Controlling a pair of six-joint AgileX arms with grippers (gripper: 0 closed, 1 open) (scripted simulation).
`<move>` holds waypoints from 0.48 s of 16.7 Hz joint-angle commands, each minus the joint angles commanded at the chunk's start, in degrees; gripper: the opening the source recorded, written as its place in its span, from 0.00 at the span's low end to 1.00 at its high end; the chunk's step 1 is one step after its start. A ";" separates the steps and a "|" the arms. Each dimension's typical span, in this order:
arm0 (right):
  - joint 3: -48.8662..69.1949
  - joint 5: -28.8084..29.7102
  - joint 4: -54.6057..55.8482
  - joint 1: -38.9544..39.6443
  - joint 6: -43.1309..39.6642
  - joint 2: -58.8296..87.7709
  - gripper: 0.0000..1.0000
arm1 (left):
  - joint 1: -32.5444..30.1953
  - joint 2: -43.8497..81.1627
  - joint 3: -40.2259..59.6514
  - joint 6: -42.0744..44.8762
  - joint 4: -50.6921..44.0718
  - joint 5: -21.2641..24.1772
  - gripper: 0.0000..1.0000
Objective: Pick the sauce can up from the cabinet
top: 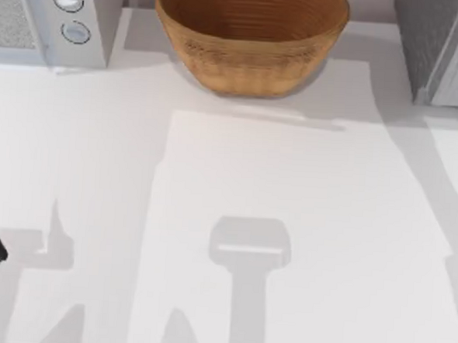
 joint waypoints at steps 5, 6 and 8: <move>2.47 -0.76 0.02 -0.81 -0.01 2.49 1.00 | 0.00 0.00 0.00 0.00 0.00 0.00 1.00; 2.47 -0.76 0.02 -0.81 -0.01 2.49 1.00 | 0.00 0.00 0.00 0.00 0.00 0.00 1.00; 2.47 -0.76 0.02 -0.81 -0.01 2.49 0.85 | 0.00 0.00 0.00 0.00 0.00 0.00 1.00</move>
